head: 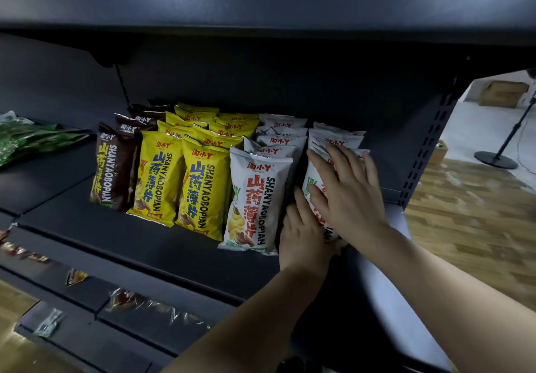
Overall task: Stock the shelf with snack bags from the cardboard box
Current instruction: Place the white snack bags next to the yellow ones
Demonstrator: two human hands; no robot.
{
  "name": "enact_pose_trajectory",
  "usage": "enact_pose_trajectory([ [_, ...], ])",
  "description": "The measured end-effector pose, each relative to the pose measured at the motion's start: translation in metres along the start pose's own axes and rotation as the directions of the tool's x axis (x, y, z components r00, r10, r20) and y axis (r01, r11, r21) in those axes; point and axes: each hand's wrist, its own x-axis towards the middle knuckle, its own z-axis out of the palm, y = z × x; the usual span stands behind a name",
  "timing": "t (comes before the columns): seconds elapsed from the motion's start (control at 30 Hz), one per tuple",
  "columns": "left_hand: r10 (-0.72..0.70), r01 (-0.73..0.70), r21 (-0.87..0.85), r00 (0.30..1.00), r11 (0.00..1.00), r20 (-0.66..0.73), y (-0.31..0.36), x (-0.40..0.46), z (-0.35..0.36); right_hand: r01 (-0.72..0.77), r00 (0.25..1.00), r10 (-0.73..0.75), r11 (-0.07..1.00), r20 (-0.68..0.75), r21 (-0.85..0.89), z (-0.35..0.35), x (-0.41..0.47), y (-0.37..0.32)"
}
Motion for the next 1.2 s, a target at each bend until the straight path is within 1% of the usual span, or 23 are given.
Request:
enact_pose_trajectory([
  [0.07,0.028,-0.025,0.059,0.998,0.998,-0.051,-0.001,-0.007,-0.002,-0.037,0.998,0.042,0.993,-0.04,0.115,-0.009,-0.003,0.0],
  [0.1,0.077,-0.072,0.055,0.992,0.996,-0.096,-0.001,-0.012,-0.004,-0.09,0.99,0.111,0.97,-0.083,0.225,-0.013,-0.008,0.0],
  [0.13,0.15,-0.146,0.034,0.979,0.989,-0.141,-0.002,-0.018,-0.01,-0.157,0.972,0.209,0.92,-0.111,0.358,-0.018,-0.015,-0.001],
  [0.17,0.232,-0.234,0.011,0.953,0.972,-0.195,-0.005,-0.024,-0.018,-0.233,0.944,0.317,0.839,-0.093,0.492,-0.02,-0.024,-0.002],
  [0.2,0.307,-0.317,0.005,0.915,0.948,-0.262,-0.009,-0.029,-0.028,-0.306,0.913,0.407,0.739,-0.035,0.6,-0.02,-0.033,-0.005],
  [0.23,0.351,-0.367,0.012,0.879,0.93,-0.324,-0.016,-0.033,-0.037,-0.383,0.881,0.47,0.629,0.062,0.677,-0.017,-0.042,-0.006],
  [0.27,0.362,-0.382,0.022,0.855,0.924,-0.37,-0.026,-0.035,-0.045,-0.447,0.851,0.495,0.511,0.174,0.734,-0.014,-0.049,-0.006],
  [0.3,0.333,-0.355,0.024,0.849,0.935,-0.41,-0.038,-0.036,-0.052,-0.487,0.831,0.482,0.385,0.279,0.784,-0.009,-0.055,-0.007],
  [0.33,0.279,-0.301,0.017,0.858,0.953,-0.432,-0.051,-0.036,-0.056,-0.509,0.818,0.448,0.268,0.362,0.818,-0.004,-0.059,-0.007],
  [0.37,0.212,-0.24,-0.014,0.88,0.971,-0.424,-0.062,-0.034,-0.059,-0.531,0.806,0.415,0.191,0.422,0.826,0.001,-0.061,-0.007],
  [0.4,0.133,-0.173,-0.071,0.913,0.982,-0.385,-0.07,-0.032,-0.061,-0.548,0.798,0.388,0.146,0.461,0.824,0.005,-0.061,-0.007],
  [0.43,0.049,-0.097,-0.145,0.95,0.985,-0.309,-0.076,-0.029,-0.062,-0.566,0.788,0.376,0.129,0.488,0.814,0.008,-0.06,-0.007],
  [0.47,-0.021,-0.023,-0.217,0.98,0.976,-0.197,-0.078,-0.026,-0.064,-0.577,0.78,0.369,0.114,0.505,0.809,0.008,-0.056,-0.008],
  [0.5,-0.06,0.031,-0.267,0.993,0.963,-0.102,-0.079,-0.023,-0.064,-0.588,0.772,0.368,0.104,0.518,0.802,0.009,-0.053,-0.01],
  [0.53,-0.072,0.052,-0.285,0.996,0.957,-0.059,-0.079,-0.019,-0.063,-0.592,0.769,0.364,0.096,0.525,0.801,0.008,-0.05,-0.012],
  [0.57,-0.067,0.05,-0.294,0.996,0.954,-0.05,-0.079,-0.016,-0.061,-0.598,0.766,0.364,0.099,0.53,0.796,0.01,-0.048,-0.013],
  [0.7,-0.08,0.057,-0.321,0.995,0.945,-0.059,-0.07,-0.004,-0.057,-0.587,0.781,0.372,0.165,0.501,0.793,0.017,-0.041,-0.023],
  [0.73,-0.092,0.065,-0.316,0.993,0.947,-0.072,-0.068,-0.003,-0.056,-0.579,0.782,0.384,0.16,0.49,0.799,0.017,-0.039,-0.026],
  [0.8,-0.102,0.065,-0.303,0.989,0.951,-0.109,-0.066,-0.002,-0.053,-0.578,0.768,0.417,0.123,0.486,0.807,0.02,-0.037,-0.031],
  [0.83,-0.102,0.06,-0.298,0.986,0.953,-0.129,-0.065,-0.002,-0.052,-0.583,0.758,0.438,0.124,0.483,0.803,0.022,-0.036,-0.034],
  [1.0,-0.13,0.066,-0.301,0.972,0.951,-0.196,-0.064,-0.002,-0.05,-0.599,0.708,0.566,0.166,0.422,0.783,0.024,-0.035,-0.044],
  [1.1,-0.171,0.106,-0.298,0.964,0.949,-0.203,-0.062,0.001,-0.049,-0.608,0.692,0.585,0.155,0.424,0.779,0.024,-0.034,-0.047],
  [1.2,-0.211,0.15,-0.287,0.957,0.946,-0.199,-0.061,0.004,-0.049,-0.618,0.693,0.583,0.177,0.425,0.766,0.026,-0.034,-0.045],
])
